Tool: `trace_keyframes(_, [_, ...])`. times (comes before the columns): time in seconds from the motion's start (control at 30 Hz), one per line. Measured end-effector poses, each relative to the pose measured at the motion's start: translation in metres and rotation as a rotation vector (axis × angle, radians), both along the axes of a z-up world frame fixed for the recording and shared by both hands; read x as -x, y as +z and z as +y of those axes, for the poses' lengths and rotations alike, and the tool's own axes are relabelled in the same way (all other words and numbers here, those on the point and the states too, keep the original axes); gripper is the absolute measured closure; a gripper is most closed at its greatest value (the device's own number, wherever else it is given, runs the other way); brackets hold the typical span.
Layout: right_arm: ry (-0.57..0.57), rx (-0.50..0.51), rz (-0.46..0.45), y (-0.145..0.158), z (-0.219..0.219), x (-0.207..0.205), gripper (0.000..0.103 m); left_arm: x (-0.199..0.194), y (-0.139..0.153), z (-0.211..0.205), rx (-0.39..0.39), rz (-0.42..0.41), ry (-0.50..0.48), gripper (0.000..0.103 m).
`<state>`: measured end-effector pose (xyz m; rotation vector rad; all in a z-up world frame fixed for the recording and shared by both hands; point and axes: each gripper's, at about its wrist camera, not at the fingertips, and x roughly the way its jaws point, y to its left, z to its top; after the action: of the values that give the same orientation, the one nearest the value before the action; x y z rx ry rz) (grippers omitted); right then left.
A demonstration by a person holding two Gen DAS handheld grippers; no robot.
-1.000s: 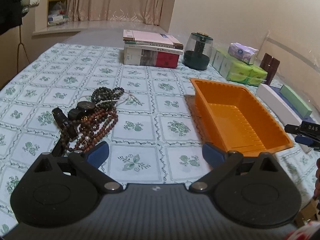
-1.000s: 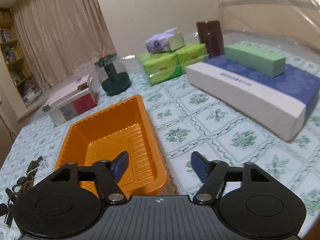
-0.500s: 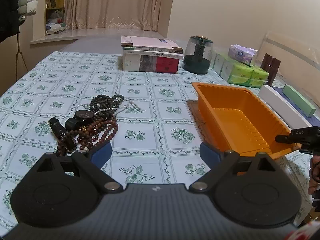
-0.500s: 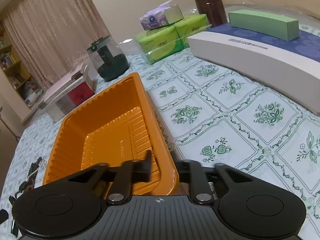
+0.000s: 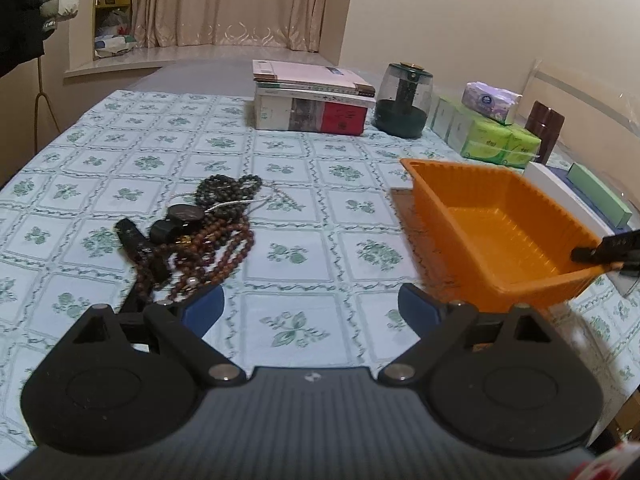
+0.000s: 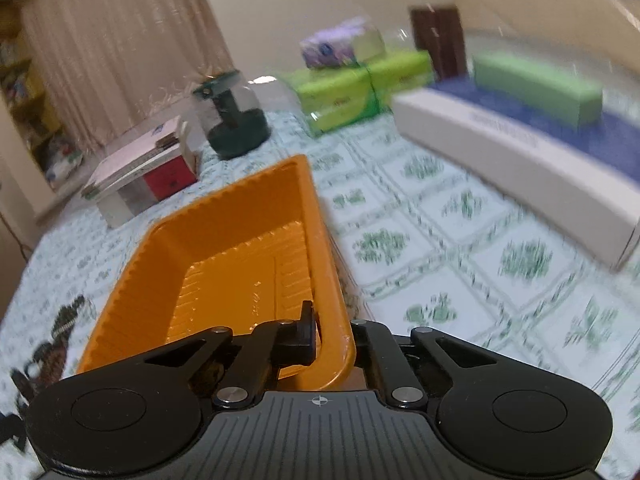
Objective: Organize jewelry
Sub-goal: 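Pull the tray toward the jewelry with the right tool while the left tool grasps the black cylinder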
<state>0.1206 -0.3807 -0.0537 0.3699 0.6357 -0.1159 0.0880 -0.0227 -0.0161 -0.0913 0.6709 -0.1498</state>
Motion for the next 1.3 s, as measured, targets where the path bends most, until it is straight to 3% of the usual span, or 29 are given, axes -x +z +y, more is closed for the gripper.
trace_keyframes(0.33, [0.156,0.482,-0.024,0.026,0.08,0.016,0.099,0.01,0.001,0.047,-0.025,0.0,0.056,0.014])
trace_keyframes(0.57, [0.251,0.693,-0.037,0.031,0.124,0.021,0.099,0.012,-0.008,0.076,-0.093,0.008,0.078,0.015])
trace_keyframes(0.63, [0.263,0.734,-0.04,0.03,0.134,0.022,0.099,0.013,-0.012,0.082,-0.129,0.012,0.074,0.017])
trace_keyframes(0.9, [0.268,0.788,-0.036,0.03,0.147,0.02,0.099,0.003,-0.034,0.099,-0.214,0.053,0.011,0.039])
trace_keyframes(1.03, [0.265,0.782,-0.031,0.031,0.145,0.02,0.099,-0.012,-0.044,0.099,-0.25,0.077,-0.011,0.067])
trace_keyframes(1.2, [0.259,0.794,-0.03,0.03,0.147,0.021,0.099,-0.029,-0.054,0.099,-0.284,0.109,-0.033,0.074])
trace_keyframes(1.3, [0.259,0.798,-0.032,0.03,0.148,0.022,0.099,-0.028,-0.054,0.099,-0.289,0.109,-0.043,0.085])
